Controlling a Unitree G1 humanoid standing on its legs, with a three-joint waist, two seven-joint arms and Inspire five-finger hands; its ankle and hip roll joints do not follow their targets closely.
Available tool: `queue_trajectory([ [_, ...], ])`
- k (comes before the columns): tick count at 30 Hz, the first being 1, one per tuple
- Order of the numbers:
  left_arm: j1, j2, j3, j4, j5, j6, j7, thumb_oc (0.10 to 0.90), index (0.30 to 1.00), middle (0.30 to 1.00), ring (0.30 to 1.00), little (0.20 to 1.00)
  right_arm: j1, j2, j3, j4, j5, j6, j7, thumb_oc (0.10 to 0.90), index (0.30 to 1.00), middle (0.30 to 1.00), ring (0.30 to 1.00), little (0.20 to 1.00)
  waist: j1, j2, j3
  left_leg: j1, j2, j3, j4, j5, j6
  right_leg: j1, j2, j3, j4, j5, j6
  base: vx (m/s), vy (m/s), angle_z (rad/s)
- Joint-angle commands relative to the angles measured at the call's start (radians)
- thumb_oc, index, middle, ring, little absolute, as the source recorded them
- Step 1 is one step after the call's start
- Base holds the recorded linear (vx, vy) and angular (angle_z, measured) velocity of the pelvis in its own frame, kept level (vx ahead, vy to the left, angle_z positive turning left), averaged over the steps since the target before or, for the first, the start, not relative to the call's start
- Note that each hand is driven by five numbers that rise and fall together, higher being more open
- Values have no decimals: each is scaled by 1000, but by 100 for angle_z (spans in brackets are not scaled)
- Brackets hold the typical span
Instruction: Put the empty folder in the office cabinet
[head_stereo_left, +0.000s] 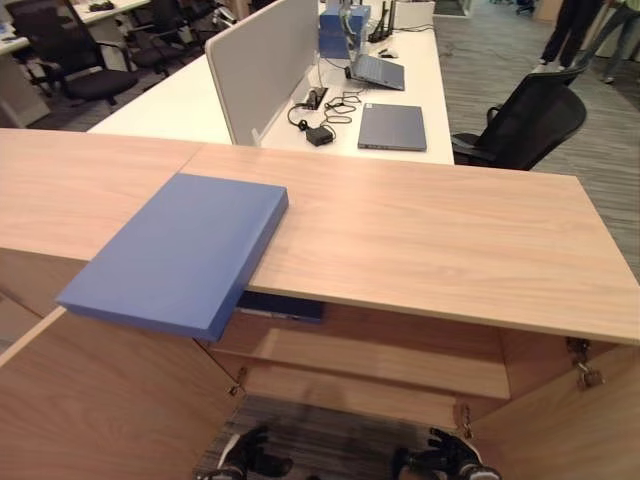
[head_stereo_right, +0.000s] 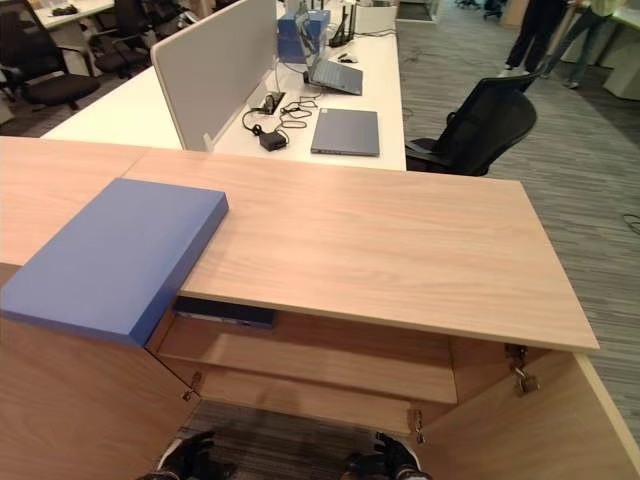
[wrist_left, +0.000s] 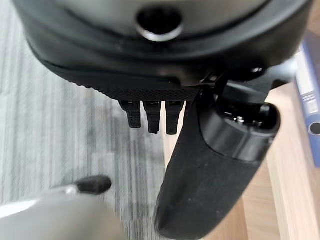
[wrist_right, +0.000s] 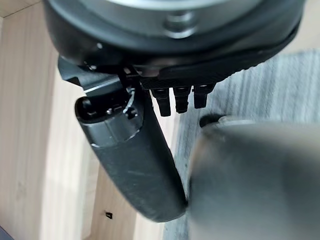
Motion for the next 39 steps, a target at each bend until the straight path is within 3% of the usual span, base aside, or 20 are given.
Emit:
queue_trajectory([
  [1, -76, 17, 4, -6, 20, -41, -4, 800, 900, 900, 900, 900, -23, -35, 3, -31, -28, -36, 0, 800, 900, 900, 900, 900, 0, -17, -12, -55, 14, -12, 33, -49, -49, 156, -49, -17, -31, -134, 70, 60, -81, -16],
  [16, -69, 17, 15, 8, 18, -43, 10, 800, 900, 900, 900, 900, -5, -18, 16, -5, -17, -37, 3, 800, 900, 900, 900, 900, 13, -29, -23, -10, 45, -23, -7, -36, -72, 213, -23, -14, -66, -156, 54, 1, -20, 0],
  [23, -49, -4, 128, -87, -206, -96, 67, 800, 900, 900, 900, 900, 7, 5, 9, 2, -7, -54, -26, 800, 900, 900, 900, 900, 45, -46, -26, -21, 44, -54, -5, -29, -74, 218, -18, -30, -57, -166, 48, -17, -13, 13],
  [29, 7, 2, 138, -389, -226, -141, 139, 800, 900, 900, 900, 900, 20, 4, 7, -26, -21, -62, -57, 800, 900, 900, 900, 900, 89, -63, -15, -48, 39, -95, 2, -18, -78, 220, -15, -58, -48, -173, 45, -31, -30, 24],
  [31, 52, 8, 161, -624, -222, -141, 173, 800, 900, 900, 900, 900, 28, 7, -3, -41, -22, -63, -74, 800, 900, 900, 900, 900, 131, -73, -5, -75, 32, -134, 8, -8, -83, 220, -13, -92, -41, -180, 43, -55, -78, 42],
  [34, 77, 5, 181, -800, -210, -140, 203, 800, 900, 900, 900, 900, 25, 8, -11, -38, -23, -55, -91, 800, 900, 900, 900, 900, 172, -78, 4, -105, 21, -182, 12, 7, -92, 222, -7, -134, -37, -187, 38, -33, -72, 55],
  [39, 81, 58, 197, -980, -34, -120, 285, 800, 900, 900, 900, 900, 22, 6, -14, -46, -23, -58, -112, 800, 900, 900, 900, 900, 214, -81, 9, -126, 12, -243, 13, 15, -109, 245, 2, -201, -37, -214, 28, 20, -67, 63],
])
